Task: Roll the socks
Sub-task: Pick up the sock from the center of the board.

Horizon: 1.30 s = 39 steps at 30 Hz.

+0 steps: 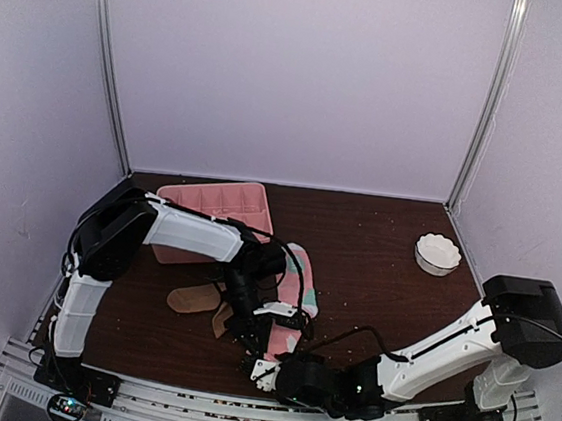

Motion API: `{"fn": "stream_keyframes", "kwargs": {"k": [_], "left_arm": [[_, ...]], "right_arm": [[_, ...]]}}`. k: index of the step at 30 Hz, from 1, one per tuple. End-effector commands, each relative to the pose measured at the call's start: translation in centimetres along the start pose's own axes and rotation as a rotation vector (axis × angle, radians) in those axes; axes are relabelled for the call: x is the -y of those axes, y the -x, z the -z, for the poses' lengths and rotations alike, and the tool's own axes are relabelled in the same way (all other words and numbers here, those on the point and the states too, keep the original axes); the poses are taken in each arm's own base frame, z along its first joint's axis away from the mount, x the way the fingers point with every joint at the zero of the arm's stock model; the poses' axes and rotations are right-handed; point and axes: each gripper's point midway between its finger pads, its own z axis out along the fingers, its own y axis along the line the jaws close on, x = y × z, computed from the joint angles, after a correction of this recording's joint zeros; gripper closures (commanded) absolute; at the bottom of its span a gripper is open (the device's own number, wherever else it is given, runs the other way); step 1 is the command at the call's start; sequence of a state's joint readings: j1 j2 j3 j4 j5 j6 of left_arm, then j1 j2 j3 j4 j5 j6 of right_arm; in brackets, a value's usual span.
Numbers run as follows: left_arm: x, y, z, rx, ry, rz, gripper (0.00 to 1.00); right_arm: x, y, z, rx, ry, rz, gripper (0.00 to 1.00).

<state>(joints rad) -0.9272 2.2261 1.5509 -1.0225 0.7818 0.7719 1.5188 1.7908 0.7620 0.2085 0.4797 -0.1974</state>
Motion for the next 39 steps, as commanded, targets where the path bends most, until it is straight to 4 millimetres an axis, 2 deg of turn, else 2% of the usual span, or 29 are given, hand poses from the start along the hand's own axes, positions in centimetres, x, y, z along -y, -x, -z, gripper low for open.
{"fn": "stream_keyframes", "kwargs": {"k": [1,5,12,18,25,28,32,34,35,37,39], "left_arm": [[-0.4,-0.4,-0.3,-0.012,-0.012,0.005,0.85],[-0.4,-0.4,-0.2,-0.010,-0.012,0.003,0.85],[-0.3,-0.4,-0.2,-0.011,-0.017,0.006,0.85],[-0.1,-0.4,-0.1,-0.011,-0.021,0.005,0.85],[0.0,-0.4,0.0,-0.014,-0.020,-0.007,0.84],[0.0,-0.4,0.0,-0.015,-0.019,-0.011,0.81],[-0.1,-0.4,0.2,-0.021,-0.003,-0.019,0.72],[-0.4,-0.1,0.8,-0.019,0.049,-0.039,0.65],[-0.6,0.1,1.2,-0.013,0.083,-0.058,0.58],[-0.8,0.3,2.1,-0.004,0.159,-0.097,0.51],[-0.6,0.3,2.9,0.008,0.224,-0.136,0.35]], "right_arm": [[0.6,0.9,1.0,0.011,-0.049,0.032,0.66],[0.1,1.8,1.6,0.029,-0.032,0.036,0.66],[-0.7,1.3,1.0,0.023,-0.019,0.035,0.67],[-0.5,0.1,0.0,-0.003,-0.003,0.017,0.68],[-1.2,-1.6,-1.0,-0.048,0.051,0.000,0.75],[-1.6,-2.2,-1.2,-0.063,0.072,-0.008,0.82],[-2.2,-3.2,-1.4,-0.095,0.104,-0.034,0.91],[-2.5,-3.9,-1.5,-0.118,0.128,-0.072,0.92],[-2.6,-4.6,-1.6,-0.138,0.139,-0.107,0.93],[-2.7,-5.4,-1.6,-0.160,0.167,-0.159,0.94],[-2.7,-6.4,-1.4,-0.181,0.194,-0.230,0.96]]}}
